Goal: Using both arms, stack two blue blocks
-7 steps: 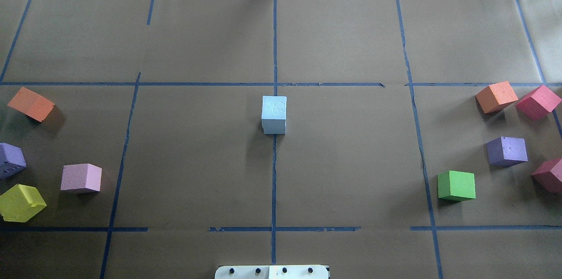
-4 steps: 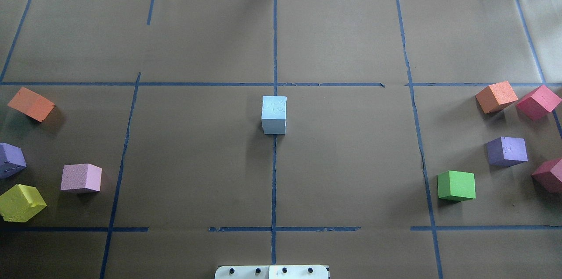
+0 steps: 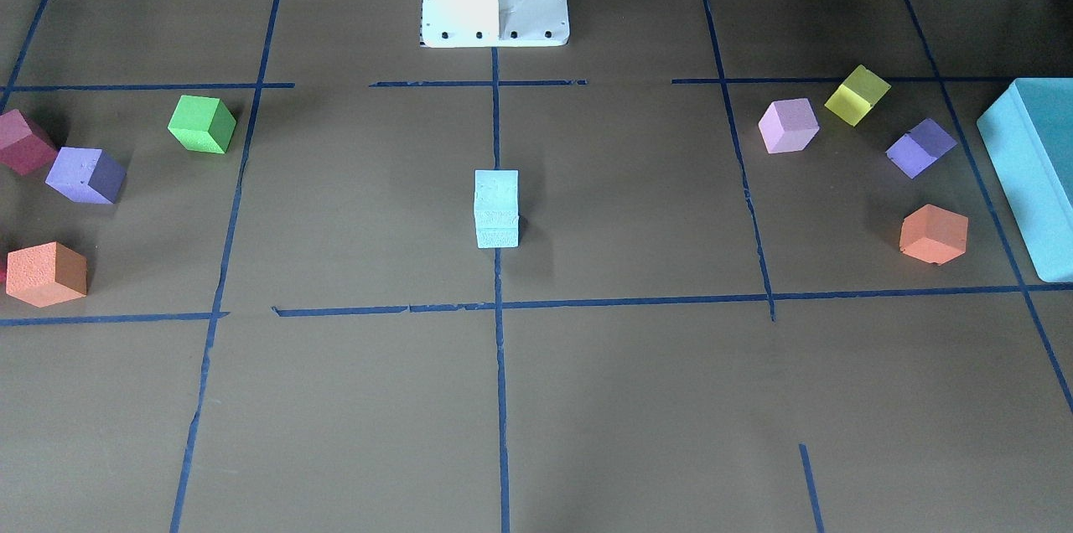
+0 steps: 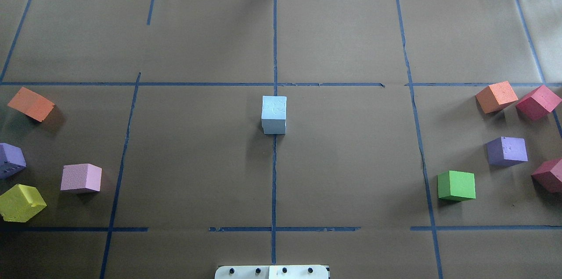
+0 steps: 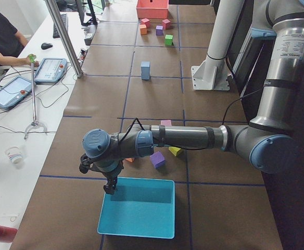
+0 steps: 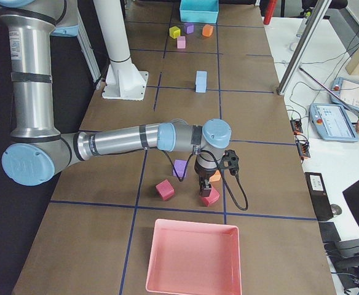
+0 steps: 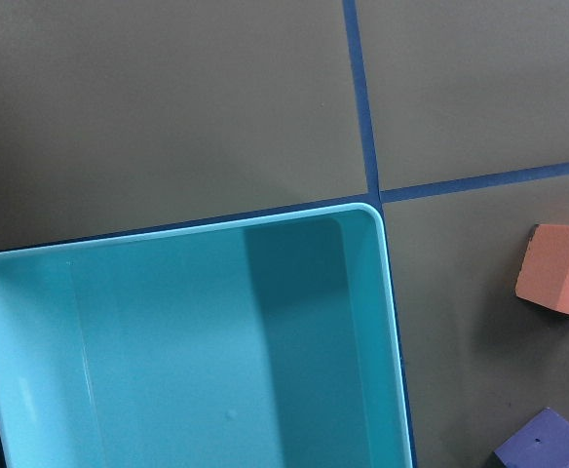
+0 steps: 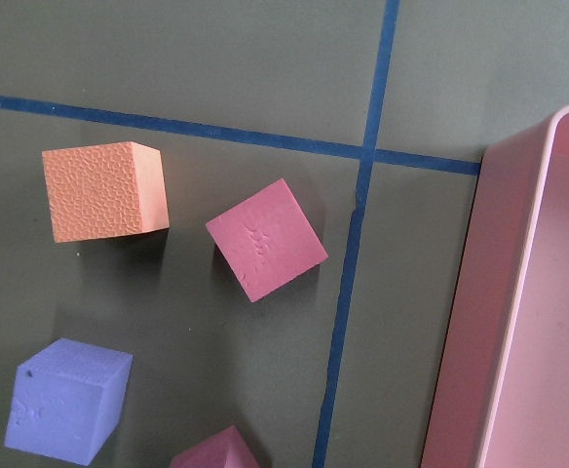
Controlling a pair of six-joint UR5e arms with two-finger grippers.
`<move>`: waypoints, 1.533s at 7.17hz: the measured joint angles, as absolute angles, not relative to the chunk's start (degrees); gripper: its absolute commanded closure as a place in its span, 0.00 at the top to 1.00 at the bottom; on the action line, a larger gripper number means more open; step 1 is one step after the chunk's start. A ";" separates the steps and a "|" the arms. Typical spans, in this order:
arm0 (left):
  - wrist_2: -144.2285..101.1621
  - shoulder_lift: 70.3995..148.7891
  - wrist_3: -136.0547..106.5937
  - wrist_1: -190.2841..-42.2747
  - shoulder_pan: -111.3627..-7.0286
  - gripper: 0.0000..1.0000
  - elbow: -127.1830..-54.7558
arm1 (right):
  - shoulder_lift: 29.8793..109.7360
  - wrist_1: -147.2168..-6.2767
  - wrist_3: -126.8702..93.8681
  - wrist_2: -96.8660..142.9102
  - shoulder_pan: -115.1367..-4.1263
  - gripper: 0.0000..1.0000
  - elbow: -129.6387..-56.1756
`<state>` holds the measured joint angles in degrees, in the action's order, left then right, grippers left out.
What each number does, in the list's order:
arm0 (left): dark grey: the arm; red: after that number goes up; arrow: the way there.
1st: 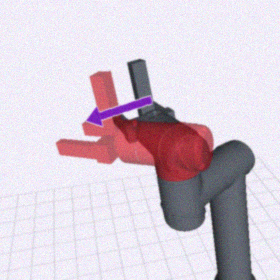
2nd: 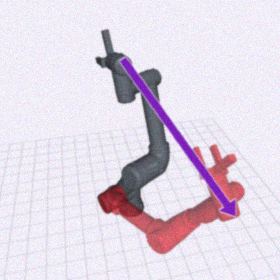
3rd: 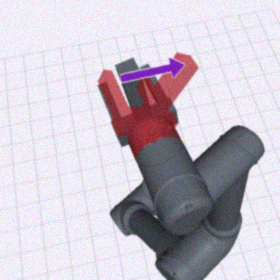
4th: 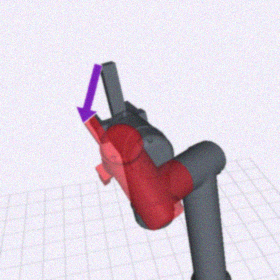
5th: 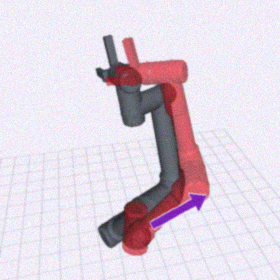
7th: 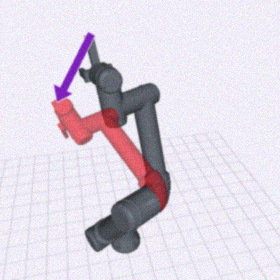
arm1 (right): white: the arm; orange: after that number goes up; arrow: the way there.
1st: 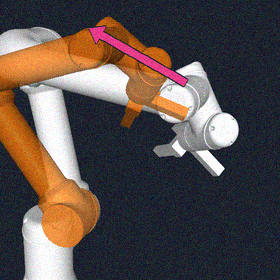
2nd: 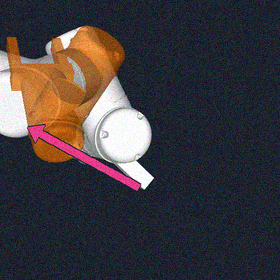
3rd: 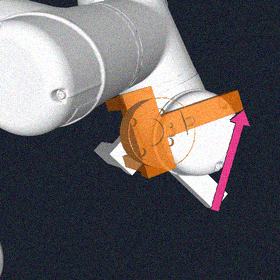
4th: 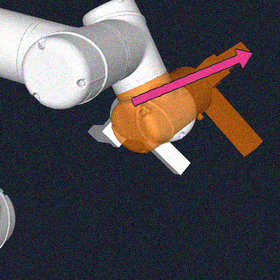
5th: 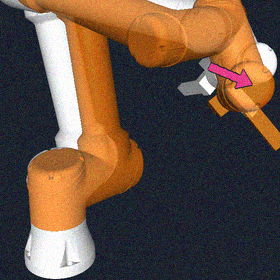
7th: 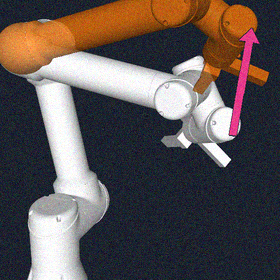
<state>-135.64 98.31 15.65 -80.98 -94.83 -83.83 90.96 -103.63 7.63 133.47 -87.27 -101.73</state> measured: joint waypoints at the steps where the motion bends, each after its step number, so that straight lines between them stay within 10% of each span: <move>1: -135.59 98.25 14.61 -81.11 -94.83 1.00 -84.35 | 91.24 -103.63 7.66 133.74 -87.27 1.00 -101.64; 11: -137.59 92.05 13.73 -92.46 -94.77 1.00 -86.06 | 91.26 -103.60 7.91 134.21 -87.27 1.00 -100.98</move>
